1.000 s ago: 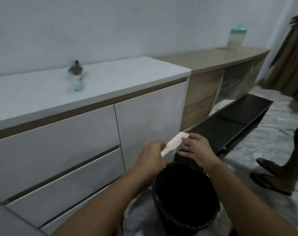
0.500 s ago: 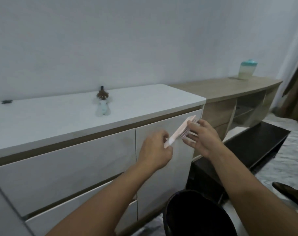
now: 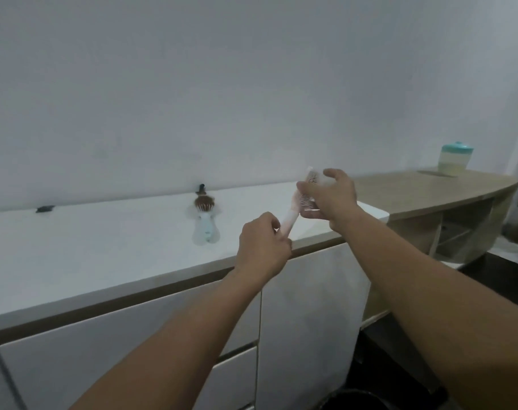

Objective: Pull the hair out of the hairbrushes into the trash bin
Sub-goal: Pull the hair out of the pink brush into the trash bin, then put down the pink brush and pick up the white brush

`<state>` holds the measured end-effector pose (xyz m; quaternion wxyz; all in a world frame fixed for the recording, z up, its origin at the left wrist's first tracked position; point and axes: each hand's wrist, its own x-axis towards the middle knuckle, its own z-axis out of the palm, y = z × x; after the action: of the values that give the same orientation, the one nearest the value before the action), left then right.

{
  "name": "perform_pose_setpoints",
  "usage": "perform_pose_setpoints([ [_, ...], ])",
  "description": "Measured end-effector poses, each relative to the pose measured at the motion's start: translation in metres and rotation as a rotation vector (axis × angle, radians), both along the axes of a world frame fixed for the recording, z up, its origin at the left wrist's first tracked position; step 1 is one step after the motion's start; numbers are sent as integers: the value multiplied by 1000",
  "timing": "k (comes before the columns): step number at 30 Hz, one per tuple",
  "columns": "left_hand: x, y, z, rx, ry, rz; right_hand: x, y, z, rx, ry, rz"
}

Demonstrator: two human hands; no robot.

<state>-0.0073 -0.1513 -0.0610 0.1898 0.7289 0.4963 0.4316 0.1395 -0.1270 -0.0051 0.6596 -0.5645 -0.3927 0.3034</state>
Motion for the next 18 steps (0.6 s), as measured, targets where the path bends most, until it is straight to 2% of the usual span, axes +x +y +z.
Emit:
perform_pose_setpoints([
  [3, -9, 17, 5, 16, 43, 98, -10, 28, 7, -20, -111, -45],
  [6, -14, 35, 7, 34, 119, 174, -21, 60, 5, -70, -137, -20],
  [11, -18, 62, -2, 4, 160, 181, -34, 107, -10, -188, -135, 43],
  [14, -16, 74, -3, 3, 208, 170, -35, 122, -18, -245, -151, 11],
  [18, -11, 87, -4, -34, 237, 183, -35, 134, -30, -275, -367, -72],
])
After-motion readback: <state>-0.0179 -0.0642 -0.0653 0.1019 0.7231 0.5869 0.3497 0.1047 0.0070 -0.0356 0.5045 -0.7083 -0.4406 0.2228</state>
